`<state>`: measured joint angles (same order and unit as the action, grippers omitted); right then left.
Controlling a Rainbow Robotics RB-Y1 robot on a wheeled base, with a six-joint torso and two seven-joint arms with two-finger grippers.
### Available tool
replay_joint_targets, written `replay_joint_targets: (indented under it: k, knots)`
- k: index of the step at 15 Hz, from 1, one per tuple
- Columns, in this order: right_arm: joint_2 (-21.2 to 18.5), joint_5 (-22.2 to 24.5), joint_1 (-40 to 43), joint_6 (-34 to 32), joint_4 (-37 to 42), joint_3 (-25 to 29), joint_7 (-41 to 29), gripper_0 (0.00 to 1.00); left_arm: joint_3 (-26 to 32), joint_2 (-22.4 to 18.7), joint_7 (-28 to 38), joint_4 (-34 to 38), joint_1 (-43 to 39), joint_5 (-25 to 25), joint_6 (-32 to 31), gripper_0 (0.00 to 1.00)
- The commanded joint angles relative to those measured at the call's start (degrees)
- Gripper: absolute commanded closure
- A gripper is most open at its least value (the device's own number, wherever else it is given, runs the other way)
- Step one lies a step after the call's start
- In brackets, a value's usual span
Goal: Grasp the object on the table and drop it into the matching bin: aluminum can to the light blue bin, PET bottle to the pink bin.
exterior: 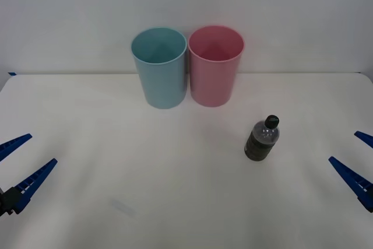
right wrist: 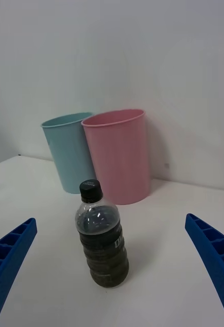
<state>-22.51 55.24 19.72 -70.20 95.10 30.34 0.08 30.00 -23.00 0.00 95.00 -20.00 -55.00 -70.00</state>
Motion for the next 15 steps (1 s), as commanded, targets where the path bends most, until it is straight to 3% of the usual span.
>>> replay_joint_targets:
  k: [1,12,15]
  knots:
    - [-0.3,0.0,0.0,0.0,0.4,0.0,0.2,0.00,0.0,0.0,0.0,0.0,0.0,0.0,0.0,0.00]
    - [-1.1,1.1,4.6,3.0,0.4,-4.2,6.1,0.00,0.0,0.0,0.0,0.0,0.0,0.0,0.0,0.00]
    - [-1.1,1.6,4.9,5.9,0.4,-6.3,11.9,0.00,0.0,0.0,0.0,0.0,0.0,0.0,0.0,0.00]
